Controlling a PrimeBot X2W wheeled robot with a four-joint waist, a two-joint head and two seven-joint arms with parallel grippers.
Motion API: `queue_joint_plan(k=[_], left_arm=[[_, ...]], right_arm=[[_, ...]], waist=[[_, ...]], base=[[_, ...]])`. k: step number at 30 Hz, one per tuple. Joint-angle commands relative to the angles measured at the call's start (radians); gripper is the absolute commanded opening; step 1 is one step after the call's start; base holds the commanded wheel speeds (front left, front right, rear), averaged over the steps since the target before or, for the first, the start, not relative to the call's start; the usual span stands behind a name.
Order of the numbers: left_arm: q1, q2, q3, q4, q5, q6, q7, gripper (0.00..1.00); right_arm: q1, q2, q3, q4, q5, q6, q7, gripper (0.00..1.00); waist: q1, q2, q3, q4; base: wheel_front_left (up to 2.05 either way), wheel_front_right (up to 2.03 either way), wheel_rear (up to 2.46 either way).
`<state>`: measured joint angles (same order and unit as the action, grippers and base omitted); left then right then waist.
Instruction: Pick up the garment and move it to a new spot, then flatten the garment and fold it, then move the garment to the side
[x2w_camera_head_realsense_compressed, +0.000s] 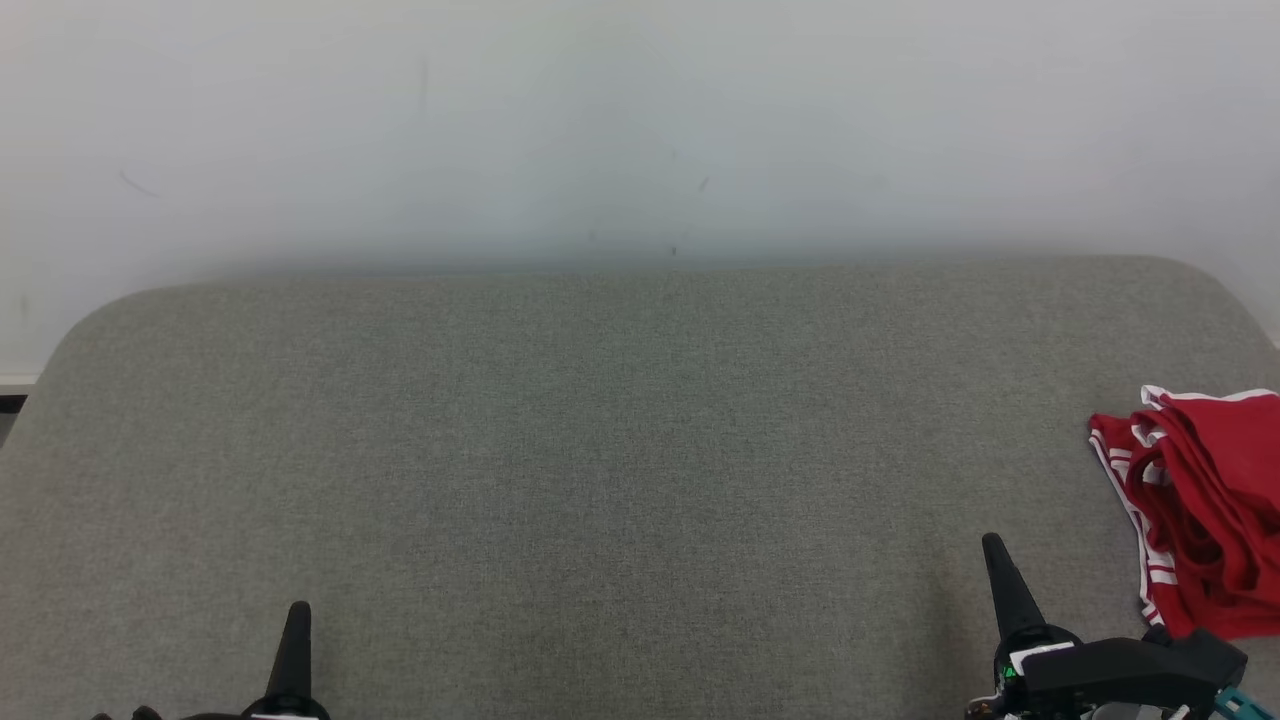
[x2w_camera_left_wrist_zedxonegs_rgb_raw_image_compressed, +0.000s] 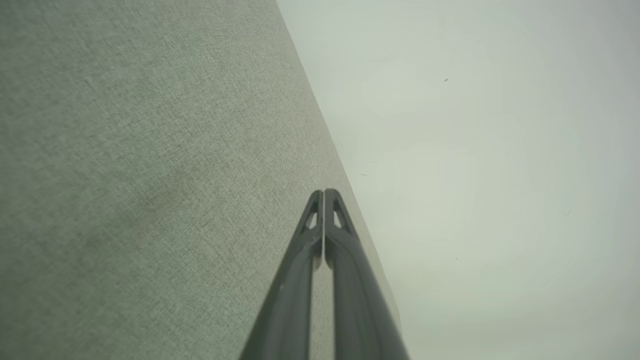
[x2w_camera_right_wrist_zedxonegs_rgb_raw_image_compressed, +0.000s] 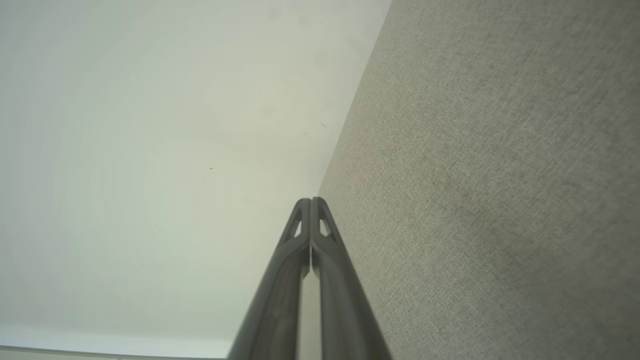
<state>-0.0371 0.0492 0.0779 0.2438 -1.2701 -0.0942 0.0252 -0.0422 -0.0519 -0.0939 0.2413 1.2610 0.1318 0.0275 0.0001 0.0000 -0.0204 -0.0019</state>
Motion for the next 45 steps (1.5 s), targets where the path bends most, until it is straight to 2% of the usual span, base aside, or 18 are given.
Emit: queue_joint_plan(k=[1,45], left_arm=[[-0.021,0.001,0.007,-0.004,-0.028,-0.004,0.006,0.0],[-0.078,0.001,0.039,0.003,-0.345,-0.039,0.092,0.0]], right_arm=[[-0.018,0.002,-0.003,-0.005,0.028,-0.001,0.008,0.0],[-0.071,0.003,-0.021,0.004,0.356,-0.002,0.089,0.0]], waist=[[-0.0001,0.0,0.001,0.0],[-0.0001,0.0,0.023,0.002]], base=[[0.0,0.0,0.0],[0.0,0.0,0.0]])
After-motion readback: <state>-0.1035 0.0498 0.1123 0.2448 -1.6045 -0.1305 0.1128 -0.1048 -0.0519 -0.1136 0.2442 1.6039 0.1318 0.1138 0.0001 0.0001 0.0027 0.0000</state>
